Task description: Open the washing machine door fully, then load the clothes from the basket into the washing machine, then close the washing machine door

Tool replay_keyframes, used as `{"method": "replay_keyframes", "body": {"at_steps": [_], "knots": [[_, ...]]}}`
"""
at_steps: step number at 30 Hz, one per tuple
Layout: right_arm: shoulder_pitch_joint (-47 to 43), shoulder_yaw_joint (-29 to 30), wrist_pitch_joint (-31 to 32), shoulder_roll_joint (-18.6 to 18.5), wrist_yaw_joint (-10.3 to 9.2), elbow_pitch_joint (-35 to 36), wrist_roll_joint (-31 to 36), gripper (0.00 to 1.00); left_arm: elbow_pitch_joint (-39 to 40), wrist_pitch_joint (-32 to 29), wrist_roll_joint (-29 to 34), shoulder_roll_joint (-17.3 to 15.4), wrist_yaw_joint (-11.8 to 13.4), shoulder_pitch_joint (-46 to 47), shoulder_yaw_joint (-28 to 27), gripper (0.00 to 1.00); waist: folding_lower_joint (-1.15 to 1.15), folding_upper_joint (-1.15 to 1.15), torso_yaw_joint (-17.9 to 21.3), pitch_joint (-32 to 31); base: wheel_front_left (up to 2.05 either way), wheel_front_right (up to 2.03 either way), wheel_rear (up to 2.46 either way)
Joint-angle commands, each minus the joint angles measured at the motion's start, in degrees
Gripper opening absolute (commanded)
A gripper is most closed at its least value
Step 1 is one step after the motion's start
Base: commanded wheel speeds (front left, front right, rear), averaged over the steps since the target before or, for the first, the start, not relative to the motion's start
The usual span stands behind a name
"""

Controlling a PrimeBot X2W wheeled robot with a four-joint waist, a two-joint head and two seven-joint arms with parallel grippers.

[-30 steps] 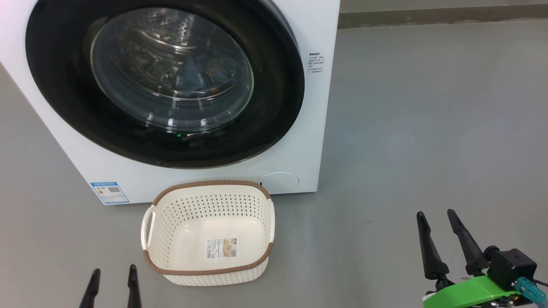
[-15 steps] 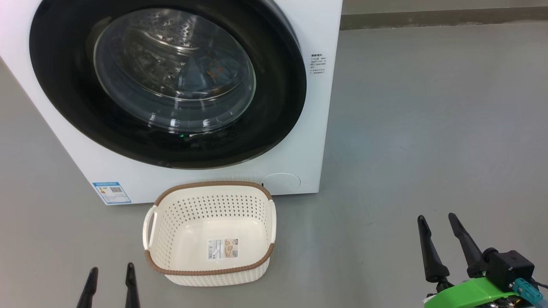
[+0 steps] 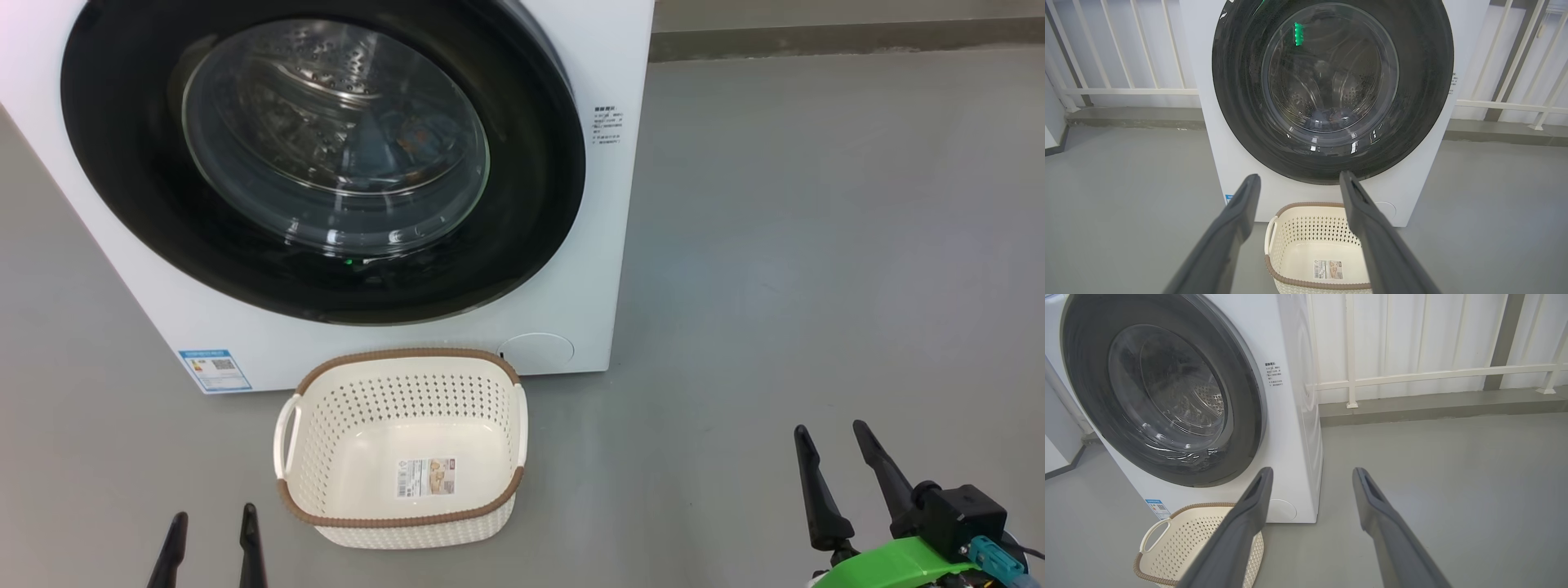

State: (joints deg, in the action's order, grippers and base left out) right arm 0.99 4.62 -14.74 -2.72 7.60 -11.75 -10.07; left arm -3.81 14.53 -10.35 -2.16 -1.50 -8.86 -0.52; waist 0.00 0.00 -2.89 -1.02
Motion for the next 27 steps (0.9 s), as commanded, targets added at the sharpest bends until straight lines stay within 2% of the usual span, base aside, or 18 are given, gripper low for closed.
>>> {"method": "replay_keyframes", "body": {"at_steps": [1,15,16,22,27], "knots": [[0.3,-1.1,-0.3,-0.2,-0.11,1.1,0.8,1.00,1.2,0.5,0.0,-0.7,0.4,1.3,-1.8,1.00,0.00,0.00,0.0,-0.1,0.00,0.00,0.00],[0.7,-0.7,-0.3,-0.2,-0.11,-1.0,2.3,1.00,0.7,0.5,-0.2,-0.7,-0.4,1.3,-1.8,1.00,0.00,0.00,-0.3,-0.5,0.00,0.00,0.00],[0.0,0.4,0.0,0.0,0.00,-2.4,2.0,0.00,-0.6,0.0,0.0,0.1,-0.3,0.0,0.1,0.00,0.00,0.00,-0.3,-0.5,0.00,0.00,0.00],[-0.2,0.5,0.6,0.3,0.00,-5.3,0.5,0.00,-3.5,-0.8,-1.6,0.9,-0.4,0.0,0.3,0.00,-0.01,0.00,-0.3,-0.5,0.00,0.00,0.00],[0.0,0.6,1.5,0.2,-0.01,-5.1,-2.9,0.00,-3.7,-1.7,-4.9,0.9,-0.6,0.5,0.0,0.00,-0.13,0.00,-0.1,-0.5,0.00,0.00,0.00]]}}
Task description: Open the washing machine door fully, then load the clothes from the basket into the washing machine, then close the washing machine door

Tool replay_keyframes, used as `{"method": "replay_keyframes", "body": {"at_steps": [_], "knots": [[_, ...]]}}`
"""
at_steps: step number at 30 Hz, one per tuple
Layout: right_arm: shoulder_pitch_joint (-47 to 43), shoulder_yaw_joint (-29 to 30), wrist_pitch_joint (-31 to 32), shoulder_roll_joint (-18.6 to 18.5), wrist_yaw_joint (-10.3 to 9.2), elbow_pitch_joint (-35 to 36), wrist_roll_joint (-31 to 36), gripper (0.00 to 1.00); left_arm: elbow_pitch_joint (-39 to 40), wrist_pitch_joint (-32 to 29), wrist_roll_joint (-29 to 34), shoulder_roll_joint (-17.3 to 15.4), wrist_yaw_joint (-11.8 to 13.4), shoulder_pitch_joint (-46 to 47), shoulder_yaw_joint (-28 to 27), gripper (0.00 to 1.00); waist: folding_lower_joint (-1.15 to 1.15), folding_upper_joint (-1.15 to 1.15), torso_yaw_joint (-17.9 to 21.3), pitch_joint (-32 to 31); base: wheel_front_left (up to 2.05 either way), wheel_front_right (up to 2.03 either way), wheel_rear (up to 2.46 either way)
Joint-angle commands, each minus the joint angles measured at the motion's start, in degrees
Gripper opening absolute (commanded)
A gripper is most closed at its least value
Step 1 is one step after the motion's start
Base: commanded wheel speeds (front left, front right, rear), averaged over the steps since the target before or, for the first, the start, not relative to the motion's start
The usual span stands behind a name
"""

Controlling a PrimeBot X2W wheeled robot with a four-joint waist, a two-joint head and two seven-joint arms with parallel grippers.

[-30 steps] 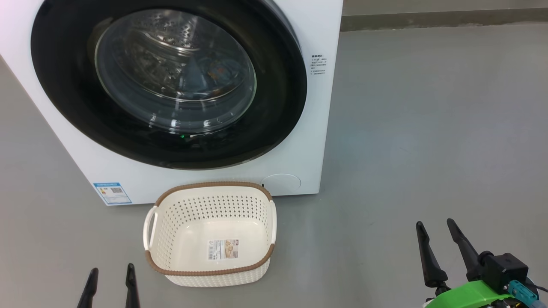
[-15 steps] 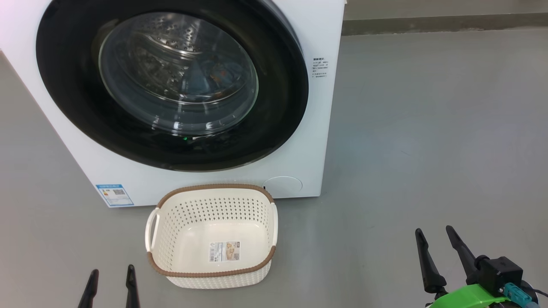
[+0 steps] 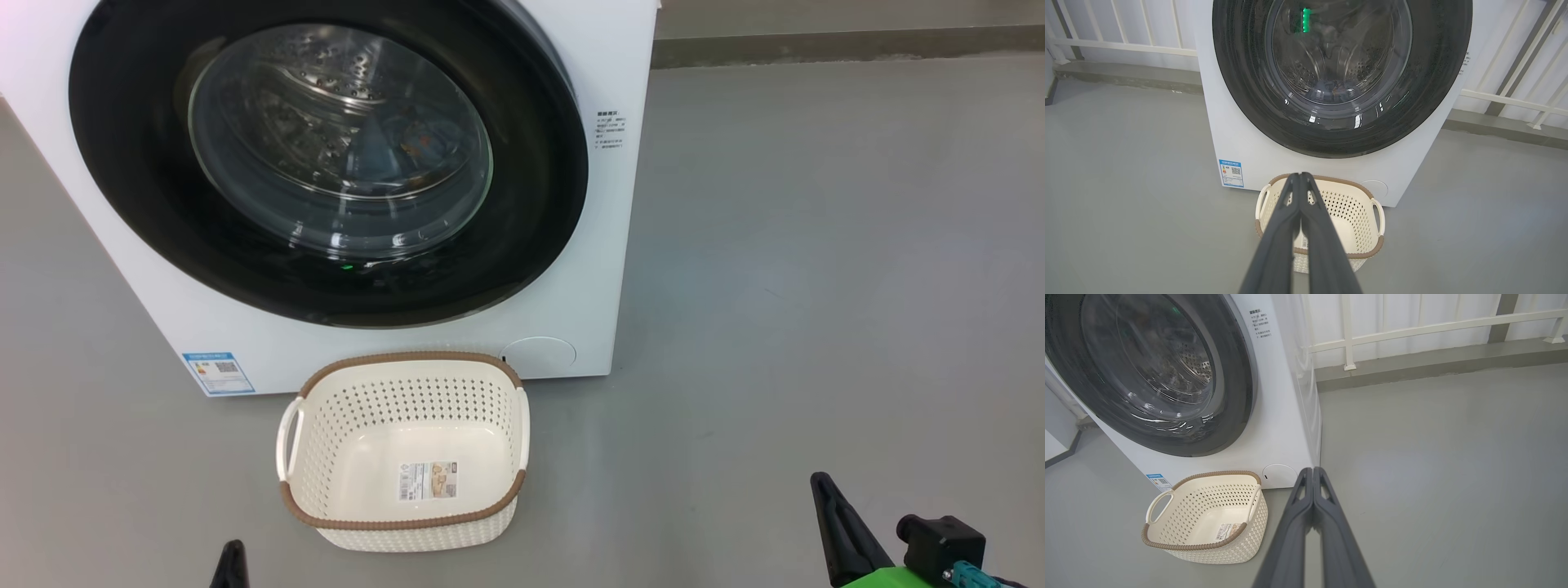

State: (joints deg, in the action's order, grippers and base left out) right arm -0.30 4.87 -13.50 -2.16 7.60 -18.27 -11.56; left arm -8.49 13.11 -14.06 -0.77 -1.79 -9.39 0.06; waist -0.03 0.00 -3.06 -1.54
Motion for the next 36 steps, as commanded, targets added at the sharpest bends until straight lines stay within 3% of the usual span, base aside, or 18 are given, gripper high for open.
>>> {"method": "replay_keyframes", "body": {"at_steps": [1,6,36], "knots": [[1.2,0.3,0.4,-0.3,-0.01,1.5,-2.1,0.00,1.0,-0.4,-1.8,-0.5,-0.4,1.1,-0.6,0.00,-0.06,0.00,0.1,0.0,0.00,0.00,0.00],[1.4,0.2,1.0,-0.3,-0.01,1.6,-4.8,0.00,0.8,-1.0,-4.4,-0.6,-0.6,1.6,-0.8,0.00,0.02,0.00,0.2,0.2,0.00,0.00,0.00],[2.7,0.5,6.0,-0.4,-0.04,2.4,-25.0,0.00,-0.9,-6.0,-24.0,-1.0,-1.9,5.4,-2.3,0.00,0.03,0.00,0.9,0.6,0.00,0.00,0.00]]}}
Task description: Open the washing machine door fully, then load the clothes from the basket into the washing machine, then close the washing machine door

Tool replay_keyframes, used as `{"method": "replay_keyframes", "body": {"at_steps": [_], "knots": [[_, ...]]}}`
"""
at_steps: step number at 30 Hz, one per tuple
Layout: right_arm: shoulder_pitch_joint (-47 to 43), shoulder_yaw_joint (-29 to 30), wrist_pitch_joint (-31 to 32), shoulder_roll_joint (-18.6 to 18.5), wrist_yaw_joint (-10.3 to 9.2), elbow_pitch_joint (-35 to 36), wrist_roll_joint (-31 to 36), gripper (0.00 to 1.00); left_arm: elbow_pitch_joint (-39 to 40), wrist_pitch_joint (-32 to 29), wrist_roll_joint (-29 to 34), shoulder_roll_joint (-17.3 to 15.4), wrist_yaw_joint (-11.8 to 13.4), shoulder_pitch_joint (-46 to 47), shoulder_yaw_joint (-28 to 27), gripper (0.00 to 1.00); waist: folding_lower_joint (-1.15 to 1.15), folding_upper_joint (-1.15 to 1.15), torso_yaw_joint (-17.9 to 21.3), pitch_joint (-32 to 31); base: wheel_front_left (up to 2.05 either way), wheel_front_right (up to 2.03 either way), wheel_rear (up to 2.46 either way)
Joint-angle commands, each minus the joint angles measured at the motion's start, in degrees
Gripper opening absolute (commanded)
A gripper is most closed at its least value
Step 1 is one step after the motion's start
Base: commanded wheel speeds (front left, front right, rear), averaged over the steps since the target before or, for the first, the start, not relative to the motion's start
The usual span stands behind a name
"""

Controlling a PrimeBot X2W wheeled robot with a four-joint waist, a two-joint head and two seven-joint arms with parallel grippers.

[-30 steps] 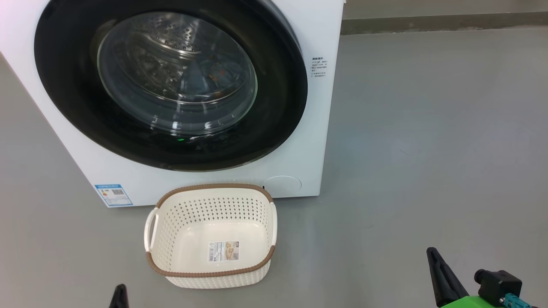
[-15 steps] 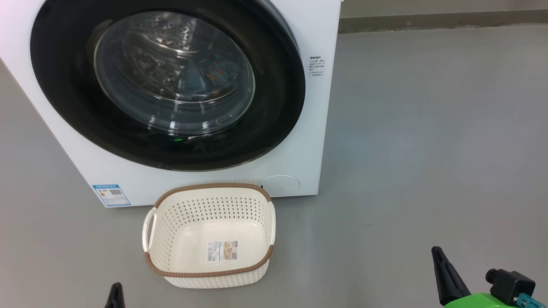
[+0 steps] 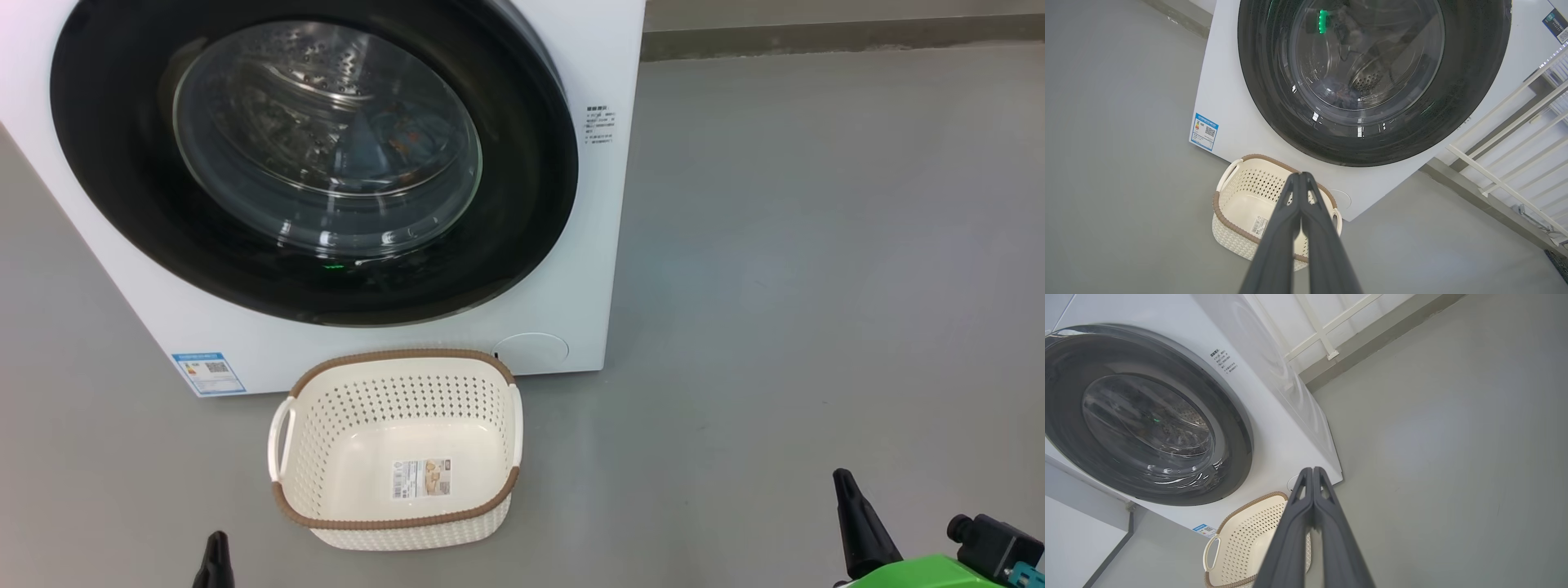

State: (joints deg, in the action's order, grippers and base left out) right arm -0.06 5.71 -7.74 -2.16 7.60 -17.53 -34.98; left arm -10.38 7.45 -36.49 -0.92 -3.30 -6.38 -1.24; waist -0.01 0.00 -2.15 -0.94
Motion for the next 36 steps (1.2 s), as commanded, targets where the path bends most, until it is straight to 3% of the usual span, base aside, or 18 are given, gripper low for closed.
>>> {"method": "replay_keyframes", "body": {"at_steps": [1,36], "knots": [[2.5,-0.3,0.4,-0.4,-0.04,1.7,-2.2,0.00,0.9,-0.5,-2.3,-0.9,-0.5,2.5,-1.0,0.00,0.00,0.00,0.0,0.0,0.00,0.00,0.00],[4.1,0.2,6.3,-0.6,-0.07,2.5,-25.8,0.00,-1.1,-6.2,-25.1,-1.3,-2.1,6.8,-2.9,0.00,0.00,0.00,0.9,0.5,0.00,0.00,0.00]]}}
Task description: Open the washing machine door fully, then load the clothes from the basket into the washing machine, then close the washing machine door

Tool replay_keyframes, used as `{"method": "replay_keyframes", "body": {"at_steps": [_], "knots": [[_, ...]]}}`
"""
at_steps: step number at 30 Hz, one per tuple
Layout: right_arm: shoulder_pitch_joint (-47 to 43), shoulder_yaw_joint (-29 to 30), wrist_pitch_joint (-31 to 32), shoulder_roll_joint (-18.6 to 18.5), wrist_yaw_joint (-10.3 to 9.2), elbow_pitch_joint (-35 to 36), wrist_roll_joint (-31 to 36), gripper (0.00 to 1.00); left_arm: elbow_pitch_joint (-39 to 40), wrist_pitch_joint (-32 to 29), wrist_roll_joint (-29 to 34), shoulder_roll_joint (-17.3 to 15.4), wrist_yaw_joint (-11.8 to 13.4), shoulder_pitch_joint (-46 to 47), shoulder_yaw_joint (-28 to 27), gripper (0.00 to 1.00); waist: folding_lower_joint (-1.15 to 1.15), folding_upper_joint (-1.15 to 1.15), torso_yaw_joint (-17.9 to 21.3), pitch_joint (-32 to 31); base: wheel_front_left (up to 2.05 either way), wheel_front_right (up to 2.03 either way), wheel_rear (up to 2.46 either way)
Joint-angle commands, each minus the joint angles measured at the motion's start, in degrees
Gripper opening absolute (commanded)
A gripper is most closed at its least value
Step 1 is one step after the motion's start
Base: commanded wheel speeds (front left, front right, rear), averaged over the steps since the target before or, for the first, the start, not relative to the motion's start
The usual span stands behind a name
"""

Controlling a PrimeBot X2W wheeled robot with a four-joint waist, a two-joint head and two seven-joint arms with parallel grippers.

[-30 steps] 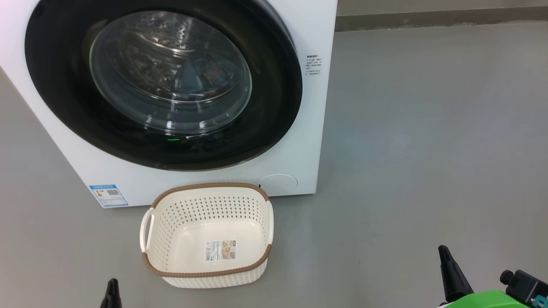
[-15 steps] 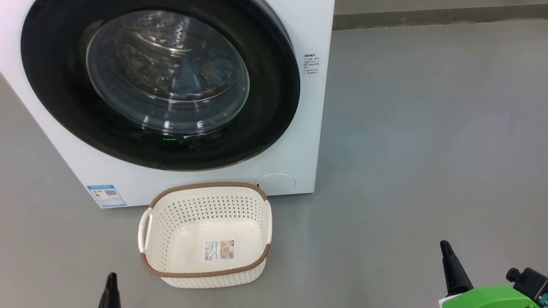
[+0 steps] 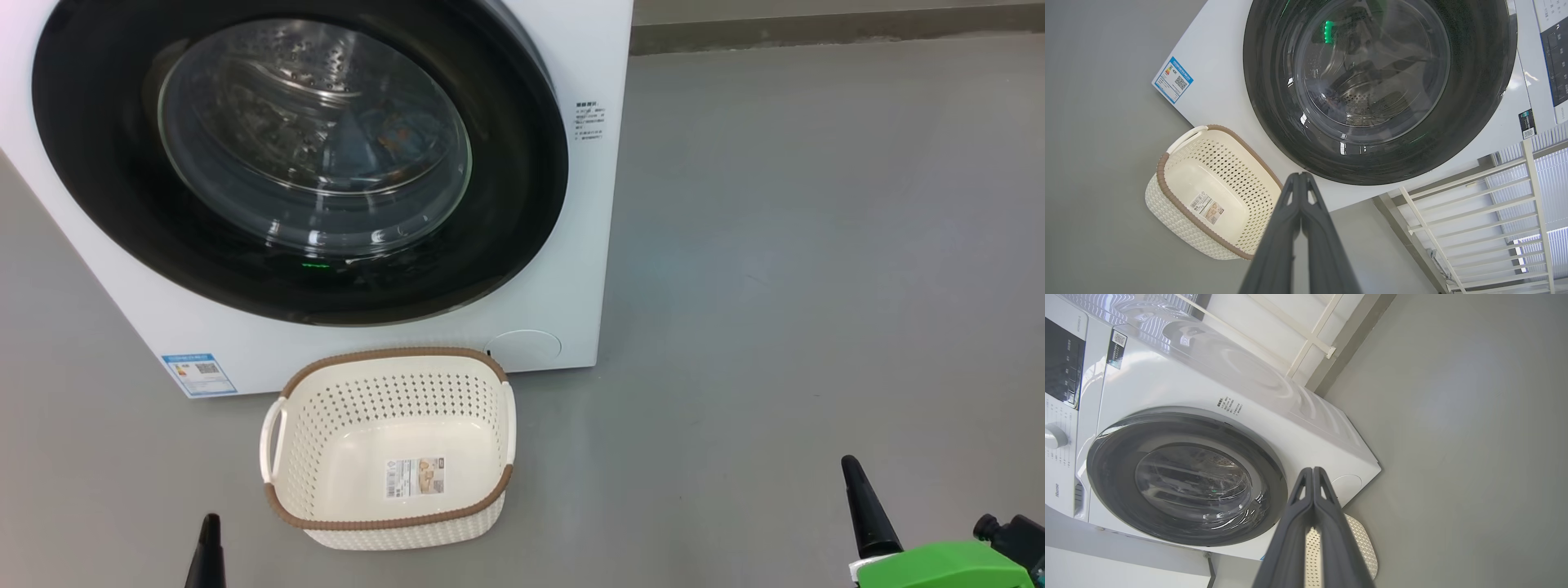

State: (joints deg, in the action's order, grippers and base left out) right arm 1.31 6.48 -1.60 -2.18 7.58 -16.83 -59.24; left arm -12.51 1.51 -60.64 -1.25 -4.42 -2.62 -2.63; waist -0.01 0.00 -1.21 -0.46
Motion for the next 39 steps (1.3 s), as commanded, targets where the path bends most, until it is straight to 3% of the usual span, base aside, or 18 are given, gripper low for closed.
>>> {"method": "replay_keyframes", "body": {"at_steps": [1,39], "knots": [[2.8,-0.6,0.3,-0.5,-0.05,1.8,-2.2,0.00,1.0,-0.5,-1.6,-1.0,-1.0,3.2,-1.5,0.00,0.00,0.00,0.0,0.0,0.00,0.00,0.00],[4.5,-0.1,6.6,-0.7,-0.08,2.6,-27.0,0.00,-1.1,-6.5,-25.8,-1.5,-2.7,7.7,-3.4,0.00,0.00,0.00,1.0,0.5,0.00,0.00,0.00]]}}
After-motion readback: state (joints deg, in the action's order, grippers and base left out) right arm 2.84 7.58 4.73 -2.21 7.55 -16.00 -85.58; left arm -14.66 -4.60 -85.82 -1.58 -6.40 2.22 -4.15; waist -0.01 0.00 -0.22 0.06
